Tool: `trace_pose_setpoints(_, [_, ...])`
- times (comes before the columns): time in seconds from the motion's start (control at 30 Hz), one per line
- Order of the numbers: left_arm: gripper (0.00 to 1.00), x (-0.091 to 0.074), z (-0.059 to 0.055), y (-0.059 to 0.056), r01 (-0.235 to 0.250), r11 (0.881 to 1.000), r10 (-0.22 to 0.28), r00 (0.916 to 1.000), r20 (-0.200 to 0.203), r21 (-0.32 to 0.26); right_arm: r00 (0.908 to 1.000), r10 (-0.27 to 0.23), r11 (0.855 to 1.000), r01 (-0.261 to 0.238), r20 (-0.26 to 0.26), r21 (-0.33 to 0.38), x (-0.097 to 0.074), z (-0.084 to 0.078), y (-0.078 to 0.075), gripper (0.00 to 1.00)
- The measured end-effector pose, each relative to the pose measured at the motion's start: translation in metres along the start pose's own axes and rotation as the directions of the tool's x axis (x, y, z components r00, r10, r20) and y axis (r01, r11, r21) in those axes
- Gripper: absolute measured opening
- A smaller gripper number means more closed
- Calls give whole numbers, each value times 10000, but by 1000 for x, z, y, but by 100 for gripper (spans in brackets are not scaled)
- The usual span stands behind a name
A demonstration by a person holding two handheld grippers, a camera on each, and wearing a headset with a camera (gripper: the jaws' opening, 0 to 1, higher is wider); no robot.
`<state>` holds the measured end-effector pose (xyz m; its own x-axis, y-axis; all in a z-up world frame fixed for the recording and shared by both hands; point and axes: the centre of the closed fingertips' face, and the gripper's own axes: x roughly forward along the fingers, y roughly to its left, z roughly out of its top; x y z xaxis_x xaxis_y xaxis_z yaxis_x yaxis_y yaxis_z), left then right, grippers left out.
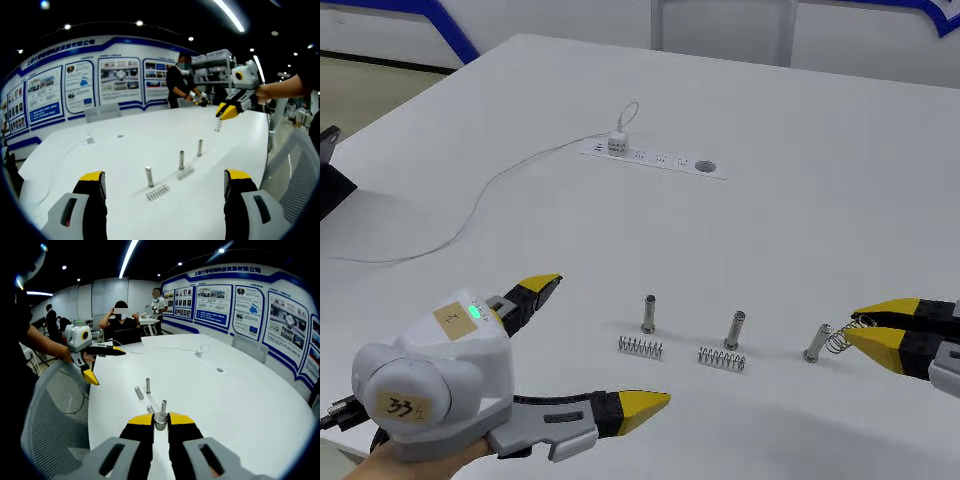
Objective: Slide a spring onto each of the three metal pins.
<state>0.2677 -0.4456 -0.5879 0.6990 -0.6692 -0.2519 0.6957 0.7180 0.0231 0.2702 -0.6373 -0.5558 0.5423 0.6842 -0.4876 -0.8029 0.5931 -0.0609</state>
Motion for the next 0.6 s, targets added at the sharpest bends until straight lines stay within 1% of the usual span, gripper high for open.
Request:
trace_pose_setpoints(0.07, [100, 1, -1, 0, 18, 10000, -18, 10000, -52, -1, 9999, -86, 10000, 86, -82, 35, 0, -2, -3, 10])
trace_pose_setpoints(0.17, [100, -1, 1, 3, -117, 9994, 120, 9999, 83, -329, 9994, -247, 9997, 248, -228, 20, 1, -5, -8, 10])
trace_pose_setpoints(0.2, [100, -3, 3, 5, -179, 9990, 187, 9996, 195, -412, 9991, -348, 9994, 348, -250, 3, 1, -6, -10, 10])
trace_pose_setpoints(0.27, [100, -3, 3, 5, -207, 9989, 216, 9995, 213, -422, 9986, -460, 9989, 462, -278, 47, 1, -7, -14, 10])
trace_pose_setpoints(0.4, [100, -2, -3, 4, -196, 9989, 195, 9998, -29, -427, 9956, -848, 9963, 852, -407, 84, 2, -11, -26, 10])
trace_pose_setpoints(0.47, [100, -2, -2, 4, -188, 9989, 187, 9998, -36, -420, 9940, -988, 9950, 993, -460, 92, 3, -12, -31, 10])
trace_pose_setpoints(0.6, [100, -3, -1, 6, -264, 9983, 267, 9996, 58, -519, 9906, -1229, 9924, 1232, -596, 29, 6, -14, -39, 10])
